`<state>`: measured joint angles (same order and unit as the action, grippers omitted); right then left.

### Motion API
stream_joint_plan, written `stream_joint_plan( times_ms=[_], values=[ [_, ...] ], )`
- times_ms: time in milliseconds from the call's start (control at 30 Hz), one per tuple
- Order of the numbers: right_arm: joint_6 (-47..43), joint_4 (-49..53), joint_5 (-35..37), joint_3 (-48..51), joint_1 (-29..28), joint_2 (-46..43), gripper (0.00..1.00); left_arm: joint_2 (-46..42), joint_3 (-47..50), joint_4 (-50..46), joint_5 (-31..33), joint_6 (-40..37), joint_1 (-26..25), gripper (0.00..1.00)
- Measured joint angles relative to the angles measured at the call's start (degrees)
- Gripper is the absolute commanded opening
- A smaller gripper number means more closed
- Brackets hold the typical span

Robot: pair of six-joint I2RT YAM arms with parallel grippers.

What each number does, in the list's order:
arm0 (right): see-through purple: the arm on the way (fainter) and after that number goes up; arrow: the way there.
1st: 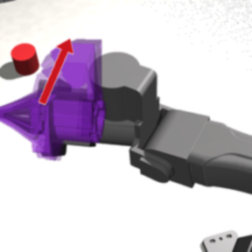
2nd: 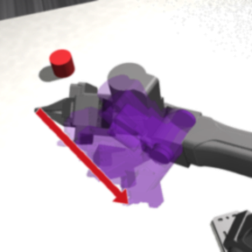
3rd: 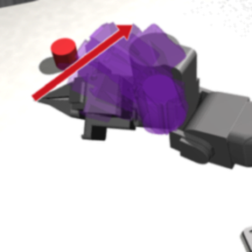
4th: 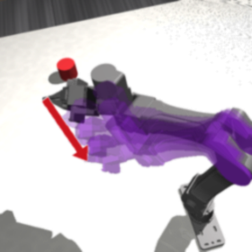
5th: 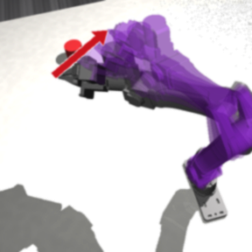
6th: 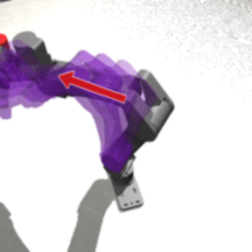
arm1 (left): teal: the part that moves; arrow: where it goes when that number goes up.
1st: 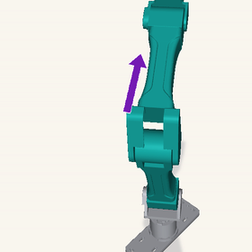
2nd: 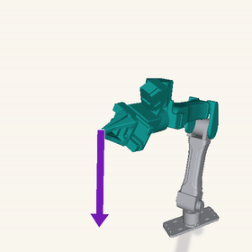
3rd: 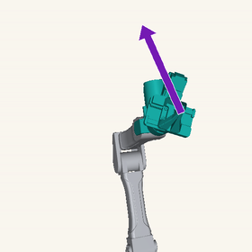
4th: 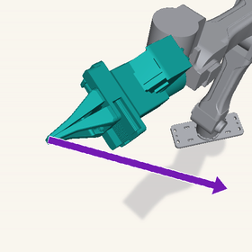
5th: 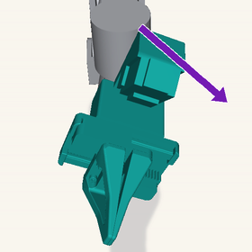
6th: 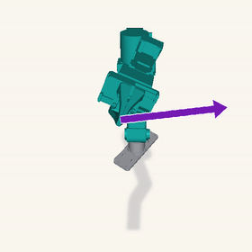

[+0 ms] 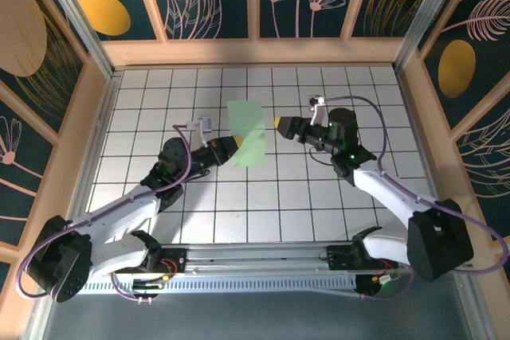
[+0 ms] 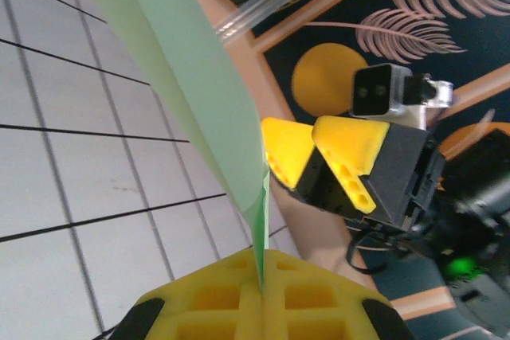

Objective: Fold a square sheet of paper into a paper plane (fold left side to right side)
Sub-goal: Turn over the paper at the center of the table.

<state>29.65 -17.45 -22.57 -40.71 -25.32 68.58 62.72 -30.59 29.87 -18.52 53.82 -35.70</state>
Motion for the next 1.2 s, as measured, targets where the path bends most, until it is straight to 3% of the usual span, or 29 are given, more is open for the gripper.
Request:
stream_joint_plan(
  times_ms=[233, 400, 800, 1200],
  values=[
    [-6.16, 15.45, 19.3, -3.1, 0.79, -1.81, 0.93, -2.12, -10.43, -24.72, 8.39, -9.4, -0.7, 0.0],
    [-7.82, 21.62, 26.88, -3.1, 2.4, -1.81, 0.98, 1.2, -20.15, -42.45, 19.26, -13.79, -5.42, 0.0],
    [-7.85, 24.28, 32.2, -1.51, 6.6, -1.95, 0.99, 27.19, -44.48, -77.42, 48.63, -10.43, -19.89, 0.0],
    [-6.82, 25.07, 33.03, 0.94, 9.2, -4.11, 0.99, 49.33, -56.63, -93.68, 58.66, 0.85, -25.64, 0.0]
  ],
)
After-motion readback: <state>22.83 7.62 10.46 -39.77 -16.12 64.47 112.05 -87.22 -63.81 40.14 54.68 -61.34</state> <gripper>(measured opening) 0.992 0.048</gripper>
